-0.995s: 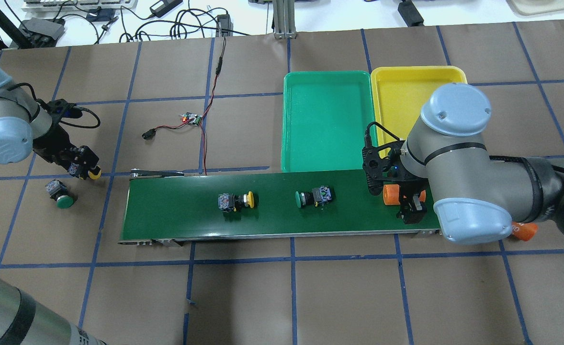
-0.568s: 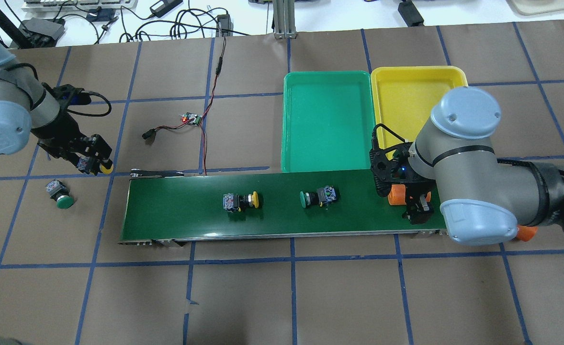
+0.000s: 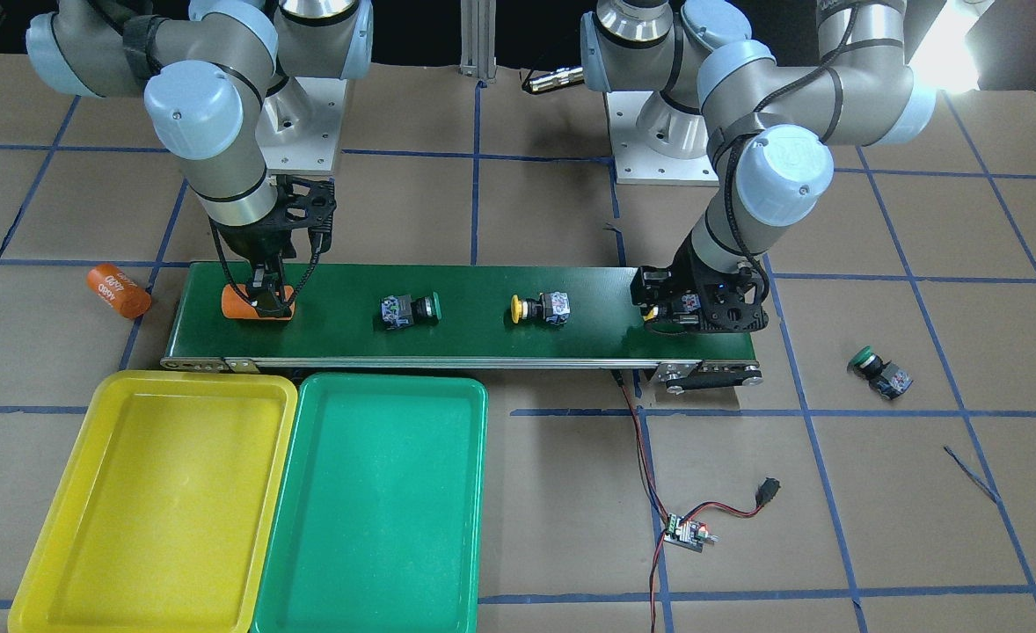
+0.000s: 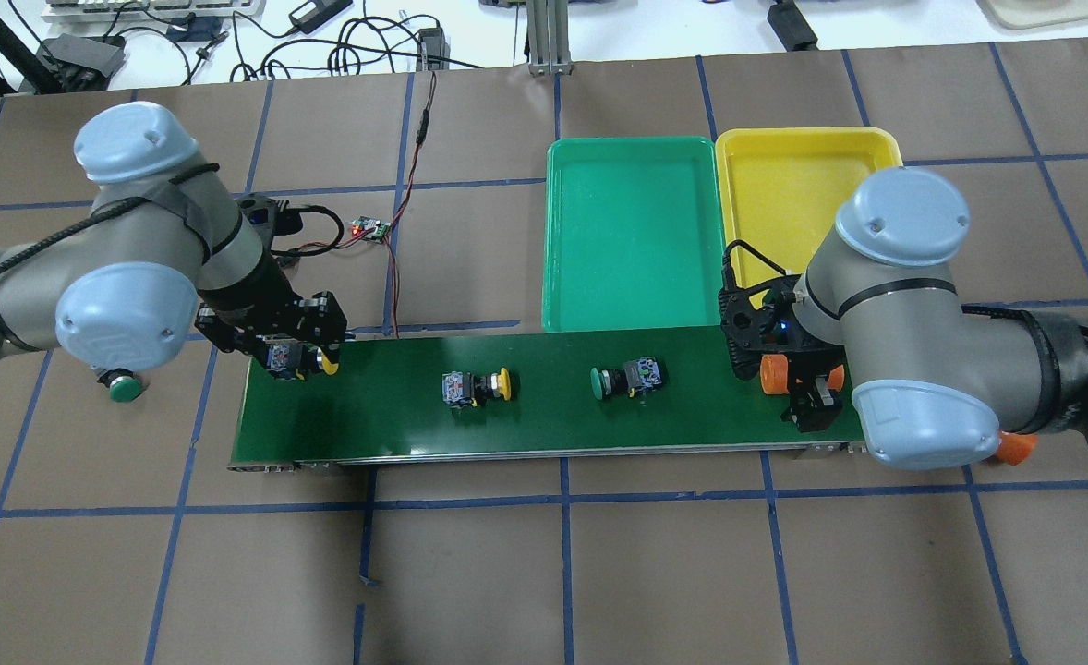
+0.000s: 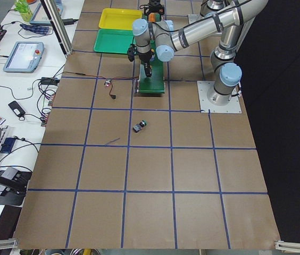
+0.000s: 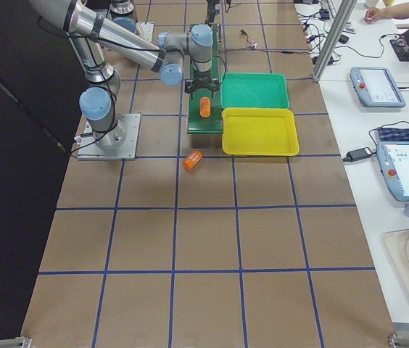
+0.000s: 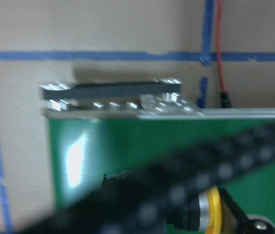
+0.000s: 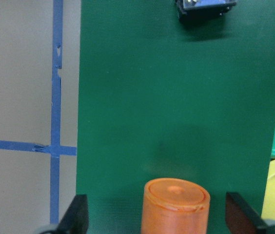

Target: Sort buttons by color to trays

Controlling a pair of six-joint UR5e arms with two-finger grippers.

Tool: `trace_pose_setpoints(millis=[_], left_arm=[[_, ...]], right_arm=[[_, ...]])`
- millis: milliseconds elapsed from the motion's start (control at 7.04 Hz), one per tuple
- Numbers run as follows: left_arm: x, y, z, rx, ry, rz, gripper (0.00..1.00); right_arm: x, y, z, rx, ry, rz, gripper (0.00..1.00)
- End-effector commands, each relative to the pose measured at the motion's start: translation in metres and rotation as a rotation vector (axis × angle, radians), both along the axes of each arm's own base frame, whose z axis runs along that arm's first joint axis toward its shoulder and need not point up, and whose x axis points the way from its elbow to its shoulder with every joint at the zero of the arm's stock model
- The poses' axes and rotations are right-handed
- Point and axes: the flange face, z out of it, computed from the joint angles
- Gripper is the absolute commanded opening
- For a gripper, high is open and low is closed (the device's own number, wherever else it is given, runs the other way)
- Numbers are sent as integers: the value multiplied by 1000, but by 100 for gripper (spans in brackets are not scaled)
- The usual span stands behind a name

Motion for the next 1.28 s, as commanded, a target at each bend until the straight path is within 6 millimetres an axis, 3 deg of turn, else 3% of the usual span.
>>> trace_pose_setpoints(millis=[0,284,568,710,853,1137], left_arm=[[-11,8,-16,12,-5,-3,100],[3,-2,3,-31,-5,6,100],[55,-38,41,-71,-7,42,100],[103,-57,51,-73,0,-48,100],[155,-64,45,-70,10,-56,100],[223,-54,20,-47,66,-294,100]], right_arm=[[0,-2,-7,13,1,0,100],[1,-3,-6,-3,-1,1,100],[1,-3,-8,1,-4,1,100],[1,-5,-11,5,-4,0,100],[1,-5,-11,5,-4,0,100],[1,-5,-11,5,-4,0,100]])
